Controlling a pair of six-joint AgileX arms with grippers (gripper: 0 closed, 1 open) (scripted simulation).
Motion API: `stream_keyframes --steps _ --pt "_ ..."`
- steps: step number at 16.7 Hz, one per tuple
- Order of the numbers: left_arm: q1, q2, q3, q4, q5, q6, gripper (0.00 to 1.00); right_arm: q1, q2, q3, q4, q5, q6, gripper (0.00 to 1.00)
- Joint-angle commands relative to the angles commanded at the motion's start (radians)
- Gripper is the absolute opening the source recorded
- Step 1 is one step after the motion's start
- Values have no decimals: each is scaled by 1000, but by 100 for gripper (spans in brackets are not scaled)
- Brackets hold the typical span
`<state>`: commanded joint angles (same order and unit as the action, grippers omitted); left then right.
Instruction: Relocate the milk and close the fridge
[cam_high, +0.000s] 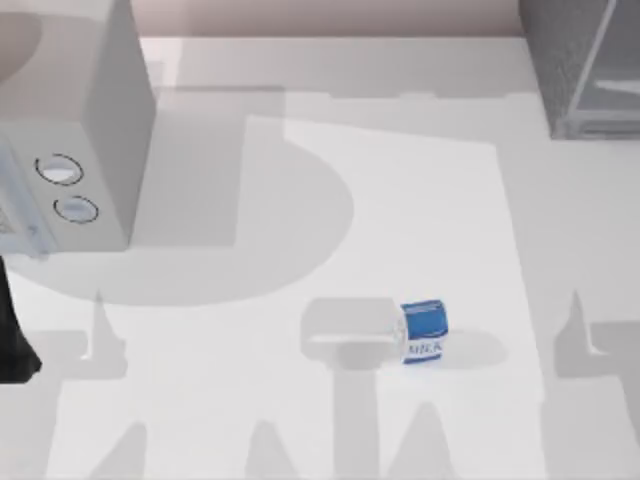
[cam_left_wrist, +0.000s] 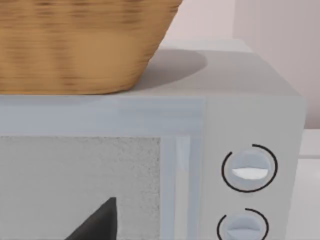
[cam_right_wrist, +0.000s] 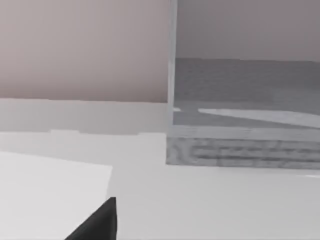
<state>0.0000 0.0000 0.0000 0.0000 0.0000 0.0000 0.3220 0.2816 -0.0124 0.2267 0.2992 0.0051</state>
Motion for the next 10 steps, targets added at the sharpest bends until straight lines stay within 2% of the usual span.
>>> stream_keyframes --steps 6,10 --pt "0 0 0 0 0 0 100 363 289 18 290 360 12 100" --pt "0 0 0 0 0 0 100 539 432 29 441 551 13 100"
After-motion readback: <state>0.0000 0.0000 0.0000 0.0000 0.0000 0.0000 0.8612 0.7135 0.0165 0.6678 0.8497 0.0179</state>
